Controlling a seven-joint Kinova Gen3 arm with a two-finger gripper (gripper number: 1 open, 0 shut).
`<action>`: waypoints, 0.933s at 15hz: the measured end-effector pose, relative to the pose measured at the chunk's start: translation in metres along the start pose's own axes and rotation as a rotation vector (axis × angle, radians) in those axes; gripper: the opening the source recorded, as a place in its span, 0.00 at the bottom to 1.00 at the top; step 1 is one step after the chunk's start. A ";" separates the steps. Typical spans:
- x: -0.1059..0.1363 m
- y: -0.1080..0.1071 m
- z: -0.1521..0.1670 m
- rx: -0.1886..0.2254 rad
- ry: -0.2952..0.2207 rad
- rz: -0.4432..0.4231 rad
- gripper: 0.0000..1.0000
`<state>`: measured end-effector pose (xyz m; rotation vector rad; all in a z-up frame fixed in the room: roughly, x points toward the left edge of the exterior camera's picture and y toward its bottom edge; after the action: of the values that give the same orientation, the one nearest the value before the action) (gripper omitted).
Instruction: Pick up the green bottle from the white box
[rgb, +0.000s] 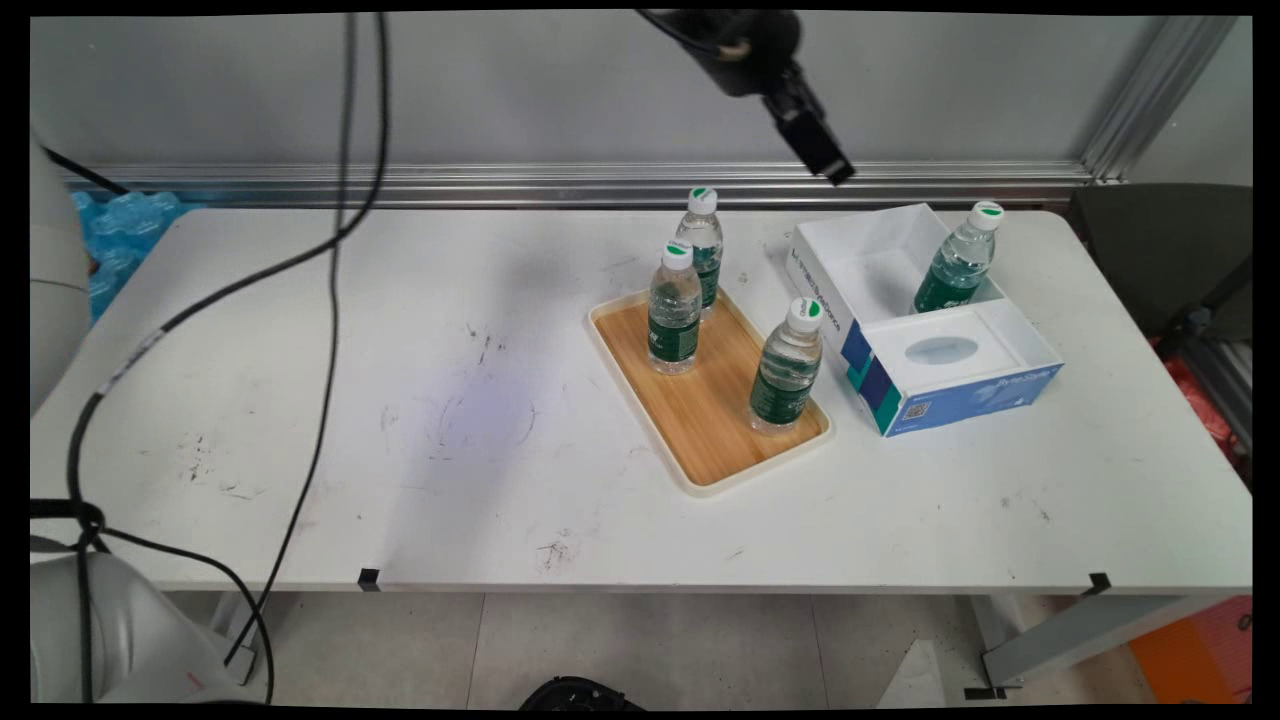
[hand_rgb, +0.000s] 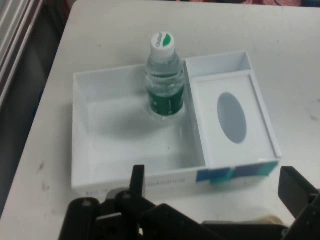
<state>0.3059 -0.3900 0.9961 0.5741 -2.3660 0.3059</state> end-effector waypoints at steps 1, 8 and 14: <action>0.004 -0.002 0.015 -0.003 0.002 0.011 1.00; 0.011 -0.019 0.112 -0.018 0.002 0.031 1.00; 0.010 -0.032 0.193 -0.030 0.017 0.024 1.00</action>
<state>0.2062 -0.4909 0.8611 0.5276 -2.3588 0.2842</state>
